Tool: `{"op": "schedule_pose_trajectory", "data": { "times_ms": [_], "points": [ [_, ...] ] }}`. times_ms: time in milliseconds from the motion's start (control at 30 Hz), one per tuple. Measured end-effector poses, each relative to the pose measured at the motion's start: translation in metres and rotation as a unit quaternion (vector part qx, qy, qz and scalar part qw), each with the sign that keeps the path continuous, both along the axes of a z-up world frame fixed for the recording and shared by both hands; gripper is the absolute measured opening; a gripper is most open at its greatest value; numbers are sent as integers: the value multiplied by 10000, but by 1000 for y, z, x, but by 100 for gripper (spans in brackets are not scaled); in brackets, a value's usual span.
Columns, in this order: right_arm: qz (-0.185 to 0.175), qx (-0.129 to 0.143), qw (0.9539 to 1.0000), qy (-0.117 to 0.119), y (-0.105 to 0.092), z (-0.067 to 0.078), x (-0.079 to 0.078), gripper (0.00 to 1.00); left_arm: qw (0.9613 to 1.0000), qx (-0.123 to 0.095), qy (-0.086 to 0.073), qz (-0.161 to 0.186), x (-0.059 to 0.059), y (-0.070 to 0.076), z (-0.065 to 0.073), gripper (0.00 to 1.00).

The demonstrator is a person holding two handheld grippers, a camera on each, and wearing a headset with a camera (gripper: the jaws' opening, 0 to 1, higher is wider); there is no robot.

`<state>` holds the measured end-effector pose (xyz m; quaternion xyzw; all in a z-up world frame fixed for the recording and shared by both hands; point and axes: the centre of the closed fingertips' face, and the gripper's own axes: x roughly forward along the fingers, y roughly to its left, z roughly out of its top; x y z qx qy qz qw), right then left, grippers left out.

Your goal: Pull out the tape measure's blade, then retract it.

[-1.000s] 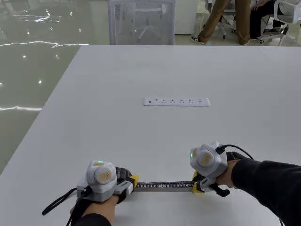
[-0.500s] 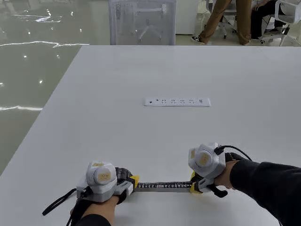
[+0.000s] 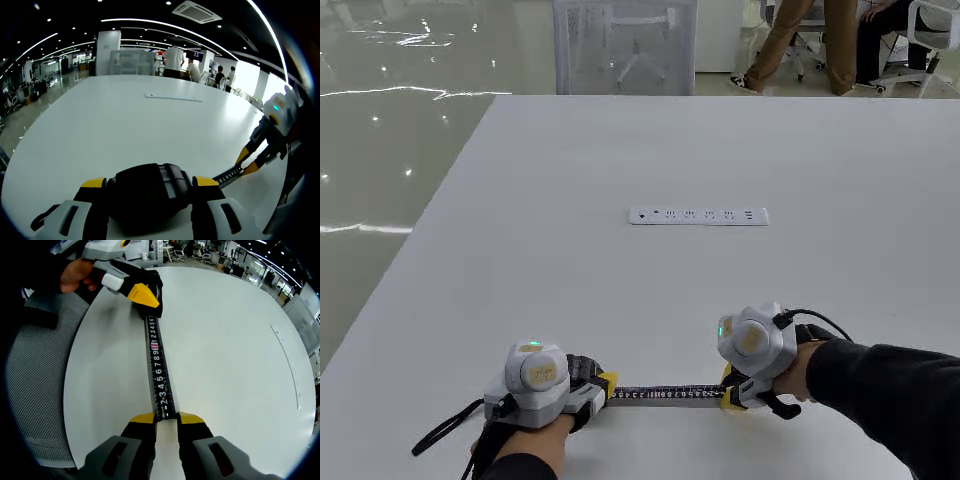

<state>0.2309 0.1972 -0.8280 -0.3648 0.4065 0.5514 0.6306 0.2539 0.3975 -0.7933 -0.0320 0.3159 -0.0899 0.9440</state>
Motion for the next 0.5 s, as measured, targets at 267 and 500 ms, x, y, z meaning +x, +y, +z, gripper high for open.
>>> {"op": "schedule_pose_trajectory", "data": {
  "times_ms": [267, 500],
  "points": [
    [17, 20, 10000, -14, 5, 0, 0, 13, 10000, -9, 1, 1, 0, 0, 0, 63],
    [-5, 41, 10000, -13, 8, -1, 0, 13, 10000, -22, 7, 2, 0, 0, 0, 63]
  ]
}}
